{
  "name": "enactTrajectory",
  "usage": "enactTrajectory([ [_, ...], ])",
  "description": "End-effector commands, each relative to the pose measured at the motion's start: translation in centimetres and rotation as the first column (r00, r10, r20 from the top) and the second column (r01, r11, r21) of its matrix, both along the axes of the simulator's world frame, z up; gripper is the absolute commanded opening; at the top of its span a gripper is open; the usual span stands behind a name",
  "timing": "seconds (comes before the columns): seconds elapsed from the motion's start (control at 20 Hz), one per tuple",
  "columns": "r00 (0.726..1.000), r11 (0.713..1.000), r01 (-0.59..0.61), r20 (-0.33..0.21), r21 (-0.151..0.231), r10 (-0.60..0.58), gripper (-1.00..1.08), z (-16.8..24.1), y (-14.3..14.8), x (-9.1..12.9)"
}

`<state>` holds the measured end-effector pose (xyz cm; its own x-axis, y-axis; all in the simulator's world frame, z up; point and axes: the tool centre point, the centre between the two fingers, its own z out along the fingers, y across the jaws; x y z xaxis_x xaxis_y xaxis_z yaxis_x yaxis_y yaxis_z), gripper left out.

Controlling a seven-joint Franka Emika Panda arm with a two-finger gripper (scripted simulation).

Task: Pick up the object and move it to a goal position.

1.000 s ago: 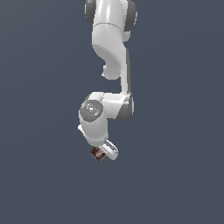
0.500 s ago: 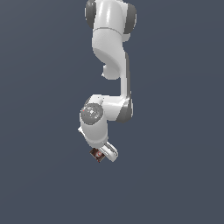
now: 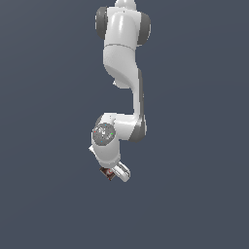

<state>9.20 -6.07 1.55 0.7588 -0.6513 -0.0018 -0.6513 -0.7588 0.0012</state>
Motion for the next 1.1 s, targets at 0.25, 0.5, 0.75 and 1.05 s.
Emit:
enactTrajectory([
  [0.25,1.0,1.0,0.0,0.002,0.0,0.0,-1.0,0.0,0.0,0.1],
  [0.5,1.0,1.0,0.0,0.002,0.0,0.0,-1.0,0.0,0.0,0.1],
  [0.75,1.0,1.0,0.0,0.002,0.0,0.0,-1.0,0.4,0.2,0.1],
  [1.05,1.0,1.0,0.0,0.002,0.0,0.0,-1.0,2.4,1.6,-0.3],
])
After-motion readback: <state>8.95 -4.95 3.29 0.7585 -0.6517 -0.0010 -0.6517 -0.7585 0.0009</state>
